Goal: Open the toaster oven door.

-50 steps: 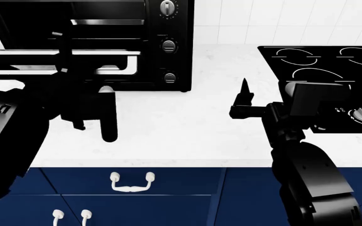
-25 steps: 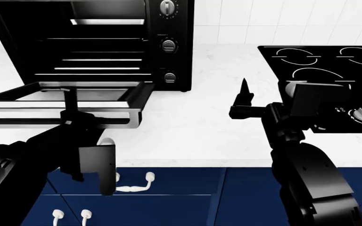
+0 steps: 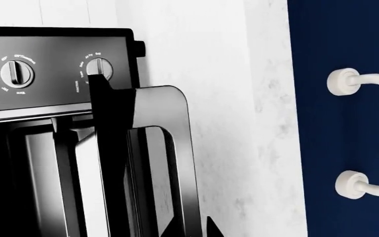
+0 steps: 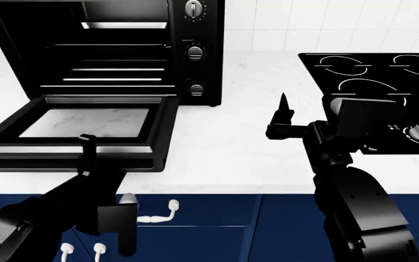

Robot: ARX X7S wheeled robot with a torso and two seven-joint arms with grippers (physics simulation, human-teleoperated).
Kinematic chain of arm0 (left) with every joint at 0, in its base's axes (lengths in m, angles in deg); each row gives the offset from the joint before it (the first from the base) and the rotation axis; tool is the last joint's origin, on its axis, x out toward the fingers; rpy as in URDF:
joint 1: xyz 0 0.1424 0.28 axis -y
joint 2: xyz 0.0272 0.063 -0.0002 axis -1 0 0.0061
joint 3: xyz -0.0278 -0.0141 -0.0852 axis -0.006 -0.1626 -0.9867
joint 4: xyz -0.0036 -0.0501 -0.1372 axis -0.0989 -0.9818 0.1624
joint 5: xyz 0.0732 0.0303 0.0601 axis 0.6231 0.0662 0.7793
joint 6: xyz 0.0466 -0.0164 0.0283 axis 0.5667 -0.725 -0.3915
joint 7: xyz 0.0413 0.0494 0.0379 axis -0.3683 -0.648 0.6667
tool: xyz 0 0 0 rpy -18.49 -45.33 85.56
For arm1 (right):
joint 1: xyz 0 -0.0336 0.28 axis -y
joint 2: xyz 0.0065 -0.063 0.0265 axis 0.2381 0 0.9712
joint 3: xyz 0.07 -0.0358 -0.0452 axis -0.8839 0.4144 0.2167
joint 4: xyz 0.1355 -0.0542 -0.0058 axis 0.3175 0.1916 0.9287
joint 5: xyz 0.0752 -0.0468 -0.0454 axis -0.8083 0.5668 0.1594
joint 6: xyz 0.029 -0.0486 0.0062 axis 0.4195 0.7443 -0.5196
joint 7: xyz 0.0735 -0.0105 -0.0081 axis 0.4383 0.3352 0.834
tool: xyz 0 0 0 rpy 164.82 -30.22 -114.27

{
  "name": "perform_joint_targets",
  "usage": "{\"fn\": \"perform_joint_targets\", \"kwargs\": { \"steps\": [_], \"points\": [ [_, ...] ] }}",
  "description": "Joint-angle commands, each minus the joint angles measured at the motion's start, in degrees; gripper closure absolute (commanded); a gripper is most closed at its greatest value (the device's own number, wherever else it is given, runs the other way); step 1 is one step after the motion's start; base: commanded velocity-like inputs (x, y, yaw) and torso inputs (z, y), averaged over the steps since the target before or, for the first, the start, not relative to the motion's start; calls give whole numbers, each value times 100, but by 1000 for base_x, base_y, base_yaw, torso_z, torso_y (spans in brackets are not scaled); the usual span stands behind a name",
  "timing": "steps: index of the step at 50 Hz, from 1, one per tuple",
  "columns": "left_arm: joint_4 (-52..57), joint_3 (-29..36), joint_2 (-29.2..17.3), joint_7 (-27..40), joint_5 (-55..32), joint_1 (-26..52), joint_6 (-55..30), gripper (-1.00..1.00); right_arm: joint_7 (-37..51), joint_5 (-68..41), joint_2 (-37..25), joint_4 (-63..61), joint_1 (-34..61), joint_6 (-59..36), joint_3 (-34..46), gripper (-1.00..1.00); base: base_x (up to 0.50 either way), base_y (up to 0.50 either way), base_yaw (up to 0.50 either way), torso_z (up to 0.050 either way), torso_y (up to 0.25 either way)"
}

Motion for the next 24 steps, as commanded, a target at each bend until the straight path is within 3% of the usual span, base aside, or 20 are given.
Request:
{"fn": "perform_joint_targets", "kwargs": {
  "steps": [1,24],
  "points": [
    [-151,416,178,278,-520,-608,141,100,24,-19,-26,33,-26,34,5,-100,0,0,0,0,0],
    [-1649,924,883,1017,-550,-1313,1114,100,77,-34,-82,99,-72,92,15,-100,20,-7,-20,0,0]
  ]
}}
